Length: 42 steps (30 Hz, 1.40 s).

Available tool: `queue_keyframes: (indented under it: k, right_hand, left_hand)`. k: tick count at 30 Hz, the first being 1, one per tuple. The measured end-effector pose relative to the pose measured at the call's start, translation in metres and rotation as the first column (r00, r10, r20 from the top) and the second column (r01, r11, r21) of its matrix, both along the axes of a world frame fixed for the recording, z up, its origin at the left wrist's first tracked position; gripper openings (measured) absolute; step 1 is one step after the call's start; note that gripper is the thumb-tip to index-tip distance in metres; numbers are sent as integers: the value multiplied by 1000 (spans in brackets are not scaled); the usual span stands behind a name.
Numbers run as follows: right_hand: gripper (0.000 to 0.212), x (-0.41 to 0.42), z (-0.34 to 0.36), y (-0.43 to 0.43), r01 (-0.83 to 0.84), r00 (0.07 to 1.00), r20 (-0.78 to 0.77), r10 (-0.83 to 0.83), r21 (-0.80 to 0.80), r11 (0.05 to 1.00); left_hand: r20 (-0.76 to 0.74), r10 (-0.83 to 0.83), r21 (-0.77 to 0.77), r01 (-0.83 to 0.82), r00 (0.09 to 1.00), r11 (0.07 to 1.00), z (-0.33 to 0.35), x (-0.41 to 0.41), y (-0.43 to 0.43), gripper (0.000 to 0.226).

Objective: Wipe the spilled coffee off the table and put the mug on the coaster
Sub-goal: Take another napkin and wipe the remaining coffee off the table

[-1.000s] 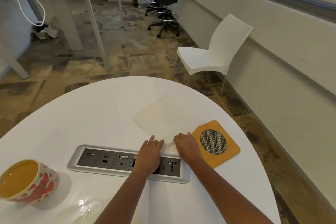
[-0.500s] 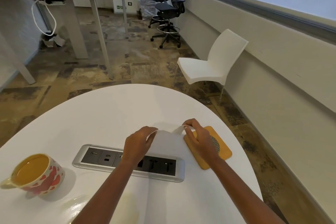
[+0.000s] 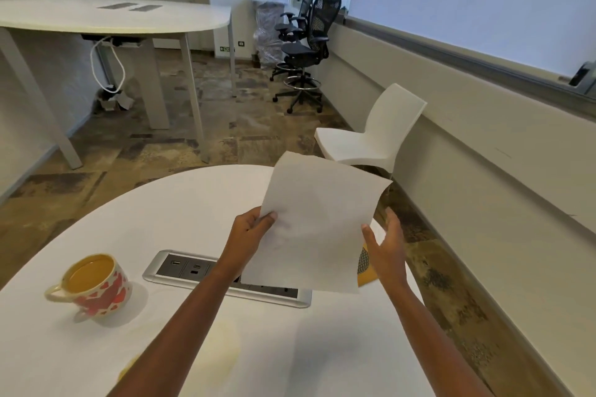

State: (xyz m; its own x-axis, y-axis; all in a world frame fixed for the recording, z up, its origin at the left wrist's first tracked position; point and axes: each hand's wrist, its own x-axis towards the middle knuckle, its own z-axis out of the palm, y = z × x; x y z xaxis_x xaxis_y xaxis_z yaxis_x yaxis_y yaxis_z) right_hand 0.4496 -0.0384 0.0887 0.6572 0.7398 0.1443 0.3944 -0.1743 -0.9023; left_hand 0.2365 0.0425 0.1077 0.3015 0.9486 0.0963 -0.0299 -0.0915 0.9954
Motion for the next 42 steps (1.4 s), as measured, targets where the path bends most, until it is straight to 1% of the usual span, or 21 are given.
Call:
queue_keyframes:
  k: [2,3,5,7,9,12,15,18,20,22,25,28,31,34,37,38,42]
  right_hand:
    - [60,4,-6,-13,-70,978,-203,47,-110,991]
    - [57,6,-9,-19,-108,950,-307,65,-125,986]
    - [47,8,-14,-32,-163,875,-474,103,-88,983]
    - [38,11,-15,-44,-194,831,-536,146,-34,980]
    - [32,15,-15,-54,-212,815,-555,168,-16,977]
    - [27,20,-11,-65,-278,771,-600,215,-13,961]
    - [20,20,-7,-72,-338,742,-618,258,-14,941]
    - [18,16,-6,-75,-335,724,-640,257,0,942]
    - [27,12,-5,-75,-322,720,-652,237,-12,947]
    - [32,8,-5,-75,-351,702,-667,250,-19,936]
    - [28,1,-8,-74,-396,645,-719,257,-27,918]
    - [22,-9,-12,-69,-386,623,-755,205,-68,920]
    - [21,-23,-18,-65,-359,600,-784,162,-83,930]
    - [22,-38,-24,-63,-329,561,-812,158,-44,943]
    - [24,-54,-27,-63,-317,497,-845,196,33,948]
    - [27,-59,-27,-63,-327,495,-841,220,54,943]
    - [33,-82,-26,-64,-372,588,-766,260,30,928]
  left_hand:
    - [53,6,-50,-4,999,999,3,-1,-11,15]
    - [65,5,-68,-1,998,998,4,-1,-16,14]
    - [76,-3,-113,12,997,994,3,-3,-27,13]
    - [75,-17,-160,29,997,987,1,-6,-38,13]
    - [31,-34,-193,39,999,980,-1,-9,-47,14]
    - [-61,-47,-198,34,997,980,-6,-16,-59,16]
    - [-100,-53,-189,33,994,981,-11,-24,-68,12]
    - [-124,-90,-206,63,988,977,-14,-33,-72,11]
    - [-106,-117,-225,90,987,970,-18,-40,-74,9]
    - [-57,-129,-231,113,990,966,-21,-48,-73,17]
    - [-12,-140,-231,134,990,964,-24,-58,-71,18]
    - [38,-119,-293,126,992,948,-27,-67,-68,16]
    - [51,-107,-346,118,993,931,-30,-81,-64,25]
    - [25,-134,-364,134,991,922,-32,-97,-60,38]
    - [22,-138,-390,136,990,911,-31,-110,-57,38]
    - [35,-141,-399,143,989,906,-31,-114,-55,37]
    - [132,-109,-451,158,985,879,-34,-130,-44,33]
